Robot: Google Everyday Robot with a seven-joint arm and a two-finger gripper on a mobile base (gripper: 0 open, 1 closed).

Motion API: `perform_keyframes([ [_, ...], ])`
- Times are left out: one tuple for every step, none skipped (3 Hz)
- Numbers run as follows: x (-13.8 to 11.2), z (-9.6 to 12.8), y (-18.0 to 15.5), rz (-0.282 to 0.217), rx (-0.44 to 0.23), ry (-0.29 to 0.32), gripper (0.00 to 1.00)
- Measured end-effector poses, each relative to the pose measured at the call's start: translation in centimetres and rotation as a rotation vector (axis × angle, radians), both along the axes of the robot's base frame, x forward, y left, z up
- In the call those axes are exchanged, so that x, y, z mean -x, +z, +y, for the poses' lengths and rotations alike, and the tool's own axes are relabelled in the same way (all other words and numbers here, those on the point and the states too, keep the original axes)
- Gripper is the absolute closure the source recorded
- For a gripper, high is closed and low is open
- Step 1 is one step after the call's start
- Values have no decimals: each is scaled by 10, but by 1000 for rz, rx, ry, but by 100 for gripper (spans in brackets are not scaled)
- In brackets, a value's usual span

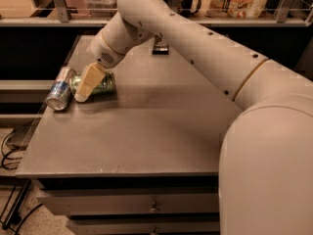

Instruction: Move green can near redbull can

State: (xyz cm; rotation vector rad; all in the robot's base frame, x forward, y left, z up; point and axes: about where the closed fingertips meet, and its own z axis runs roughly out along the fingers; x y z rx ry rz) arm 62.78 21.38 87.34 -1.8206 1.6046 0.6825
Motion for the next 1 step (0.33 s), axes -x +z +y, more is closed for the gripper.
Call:
perform_keyframes([
  [0,0,0,0,0,0,0],
])
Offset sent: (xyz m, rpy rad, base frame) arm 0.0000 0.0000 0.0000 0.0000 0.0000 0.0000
